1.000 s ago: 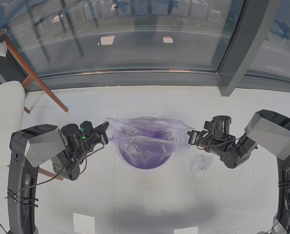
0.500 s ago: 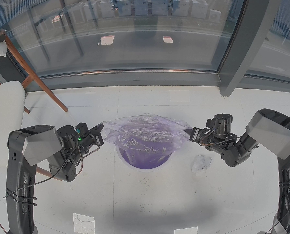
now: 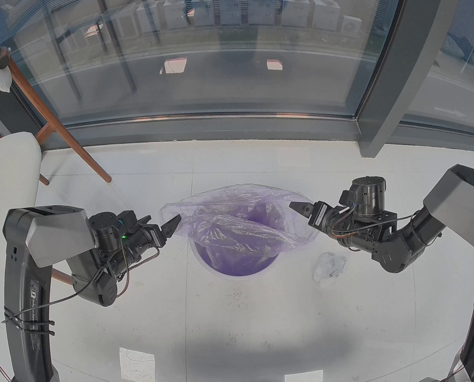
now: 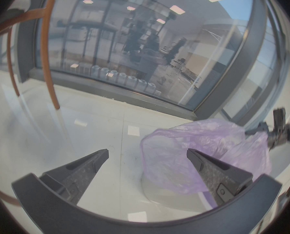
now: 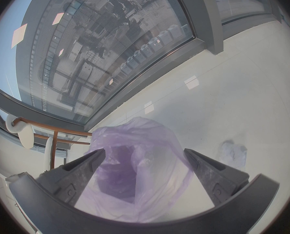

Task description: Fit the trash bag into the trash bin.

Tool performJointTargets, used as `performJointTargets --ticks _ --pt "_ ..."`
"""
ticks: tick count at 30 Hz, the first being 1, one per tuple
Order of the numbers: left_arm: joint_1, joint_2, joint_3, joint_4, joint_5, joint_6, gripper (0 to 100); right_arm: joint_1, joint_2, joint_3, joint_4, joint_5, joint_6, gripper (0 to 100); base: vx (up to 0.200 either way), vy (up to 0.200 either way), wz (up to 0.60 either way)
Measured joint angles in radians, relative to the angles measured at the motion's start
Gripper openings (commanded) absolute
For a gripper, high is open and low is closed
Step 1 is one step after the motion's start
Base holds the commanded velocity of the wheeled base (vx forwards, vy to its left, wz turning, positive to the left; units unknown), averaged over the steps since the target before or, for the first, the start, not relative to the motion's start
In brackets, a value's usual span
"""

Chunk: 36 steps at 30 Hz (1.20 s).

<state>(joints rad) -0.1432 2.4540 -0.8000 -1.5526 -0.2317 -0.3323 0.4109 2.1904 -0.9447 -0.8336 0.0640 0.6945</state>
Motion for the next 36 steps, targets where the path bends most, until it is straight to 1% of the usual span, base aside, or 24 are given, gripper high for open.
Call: performJointTargets --ticks 2,3,6,8,10,13,16,18,19,21,25,28,31,36 --pt "0.015 -0.038 0.039 -0.001 -0.013 -0.054 100 -0.001 -0.022 0.031 0.0 -0.001 0.002 100 0.0 0.0 0.0" --pt "0.027 -0.061 0.055 0.0 -0.024 -0.096 100 -0.001 -0.033 0.045 0.0 -0.003 0.002 100 0.0 0.0 0.0" --pt "0.05 -0.113 0.071 0.004 -0.045 -0.191 100 0.0 -0.05 0.063 -0.001 -0.008 0.001 100 0.0 0.0 0.0" --pt "0.06 -0.156 0.078 0.046 -0.062 -0.258 100 0.001 -0.058 0.071 -0.001 -0.01 0.0 100 0.0 0.0 0.0" --pt "0.066 -0.2 0.083 0.126 -0.083 -0.315 100 0.002 -0.065 0.076 -0.001 -0.011 -0.002 100 0.0 0.0 0.0" --pt "0.071 -0.265 0.087 0.277 -0.109 -0.387 100 0.004 -0.072 0.082 0.0 -0.017 -0.004 100 0.0 0.0 0.0" --pt "0.061 -0.32 0.076 0.471 -0.124 -0.433 100 0.008 -0.076 0.087 0.001 -0.026 -0.005 100 0.0 0.0 0.0" --pt "0.043 -0.357 0.054 0.64 -0.131 -0.461 100 0.011 -0.078 0.092 0.001 -0.034 -0.006 100 0.0 0.0 0.0" --pt "0.036 -0.367 0.043 0.69 -0.132 -0.471 100 0.012 -0.079 0.094 0.001 -0.037 -0.006 100 0.0 0.0 0.0" --pt "0.01 -0.392 0.002 0.827 -0.137 -0.507 100 0.015 -0.079 0.099 0.0 -0.042 -0.007 100 0.0 0.0 0.0" --pt "-0.05 -0.428 -0.103 1.002 -0.143 -0.598 100 0.022 -0.079 0.107 0.0 -0.053 -0.007 100 0.0 0.0 0.0" --pt "-0.103 -0.448 -0.199 1.046 -0.147 -0.683 100 0.035 -0.079 0.112 -0.003 -0.059 -0.007 100 0.0 0.0 0.0" --pt "-0.139 -0.459 -0.285 1.05 -0.148 -0.735 100 0.049 -0.077 0.114 -0.003 -0.062 -0.008 100 0.0 0.0 0.0" --pt "-0.18 -0.439 -0.38 1.058 -0.143 -0.766 100 0.064 -0.075 0.116 -0.006 -0.064 -0.009 100 0.0 0.0 0.0"
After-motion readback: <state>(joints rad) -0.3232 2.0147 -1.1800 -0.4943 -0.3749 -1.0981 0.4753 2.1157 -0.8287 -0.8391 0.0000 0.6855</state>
